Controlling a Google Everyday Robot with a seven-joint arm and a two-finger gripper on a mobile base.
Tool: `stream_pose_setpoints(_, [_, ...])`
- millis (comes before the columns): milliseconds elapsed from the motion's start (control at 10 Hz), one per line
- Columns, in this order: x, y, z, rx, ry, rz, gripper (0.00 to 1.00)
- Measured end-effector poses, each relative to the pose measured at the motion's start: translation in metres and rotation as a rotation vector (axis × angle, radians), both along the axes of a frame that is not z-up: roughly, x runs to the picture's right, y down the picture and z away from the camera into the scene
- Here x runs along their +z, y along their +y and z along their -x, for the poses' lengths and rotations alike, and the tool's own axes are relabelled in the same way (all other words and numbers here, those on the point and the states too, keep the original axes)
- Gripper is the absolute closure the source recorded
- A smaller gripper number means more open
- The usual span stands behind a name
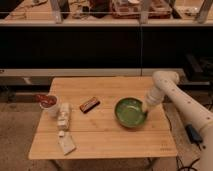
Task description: Drag the ceramic bowl in a circle
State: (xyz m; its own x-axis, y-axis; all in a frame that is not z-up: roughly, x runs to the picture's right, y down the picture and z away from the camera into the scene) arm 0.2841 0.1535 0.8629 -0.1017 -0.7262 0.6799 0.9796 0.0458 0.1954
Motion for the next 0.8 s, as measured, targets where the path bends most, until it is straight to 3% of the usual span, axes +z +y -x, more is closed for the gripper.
stream_pose_setpoints(100, [-0.025, 0.03, -0.018, -0.01, 0.033, 0.008, 1.0])
stream_pose_setpoints(300, [-0.064, 0.069, -0.009, -0.063, 0.04, 0.015, 1.0])
stream_pose_setpoints(500, [-0.097, 0.104, 0.047, -0.145, -0.023, 0.028, 1.0])
stream_pose_setpoints(800, [-0.12, 0.127, 0.148, -0.211, -0.162, 0.04, 1.0])
